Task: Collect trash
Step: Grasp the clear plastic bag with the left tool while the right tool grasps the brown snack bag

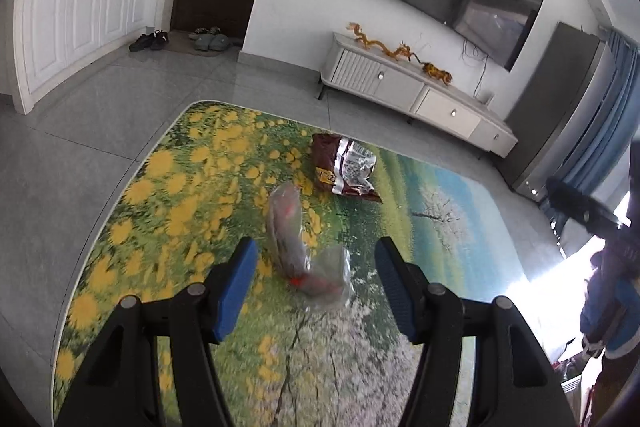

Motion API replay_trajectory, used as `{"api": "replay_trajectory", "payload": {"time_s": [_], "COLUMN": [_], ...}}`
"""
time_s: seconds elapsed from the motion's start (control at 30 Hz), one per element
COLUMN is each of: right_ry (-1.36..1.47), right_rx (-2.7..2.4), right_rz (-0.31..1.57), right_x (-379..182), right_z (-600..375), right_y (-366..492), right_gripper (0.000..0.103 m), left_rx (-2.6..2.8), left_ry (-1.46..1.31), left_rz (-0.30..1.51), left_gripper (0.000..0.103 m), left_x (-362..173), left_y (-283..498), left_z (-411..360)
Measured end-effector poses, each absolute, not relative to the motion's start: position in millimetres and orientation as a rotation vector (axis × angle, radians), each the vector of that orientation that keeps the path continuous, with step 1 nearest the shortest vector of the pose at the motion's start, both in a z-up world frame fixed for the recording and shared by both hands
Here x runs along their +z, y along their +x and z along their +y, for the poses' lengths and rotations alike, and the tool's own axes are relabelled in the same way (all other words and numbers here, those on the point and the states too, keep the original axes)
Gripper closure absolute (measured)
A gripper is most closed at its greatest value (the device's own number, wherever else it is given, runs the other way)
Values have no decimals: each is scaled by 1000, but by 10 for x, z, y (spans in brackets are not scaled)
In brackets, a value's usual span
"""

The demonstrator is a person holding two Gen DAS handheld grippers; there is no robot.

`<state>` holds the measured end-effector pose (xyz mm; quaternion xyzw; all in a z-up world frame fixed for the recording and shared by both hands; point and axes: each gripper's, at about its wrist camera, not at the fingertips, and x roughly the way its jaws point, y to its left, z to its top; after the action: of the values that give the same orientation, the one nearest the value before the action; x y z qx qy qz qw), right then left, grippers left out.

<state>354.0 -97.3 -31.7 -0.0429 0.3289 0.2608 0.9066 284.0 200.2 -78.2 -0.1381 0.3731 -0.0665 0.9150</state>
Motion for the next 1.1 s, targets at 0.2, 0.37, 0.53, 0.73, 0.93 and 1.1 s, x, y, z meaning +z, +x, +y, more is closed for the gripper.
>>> {"api": "replay_trajectory", "payload": {"time_s": [0.2,0.37,0.53,0.73,0.93,1.1], "right_ry": [-119,-148,-188,-242,-279,-316], "right_rx": [619,662,663,651,640,629], "right_rz": [706,744,789,832,878,868], "right_x": [-548,-867,-1185,-1408,-1571,-1629], "right_z": [-353,150,512,648,663,616], "right_y": [4174,4518,4800,5026,5125,5002], "right_gripper": [19,19,16,15,16,39], "left_rx": [-121,-117,-119,-126,-123,-125], "left_ry": [-282,-298,-292,-284,-276,-256], "left_rz": [816,841,868,860,852,861], "left_gripper": [45,45,48,50,61,83], "left_x": [-1040,-1213,-1360,-1405,-1419,-1418], "left_y": [3168,3306,3364,3357,3358,3354], "left_z": [1991,2057,2067,2080,2081,2055]}}
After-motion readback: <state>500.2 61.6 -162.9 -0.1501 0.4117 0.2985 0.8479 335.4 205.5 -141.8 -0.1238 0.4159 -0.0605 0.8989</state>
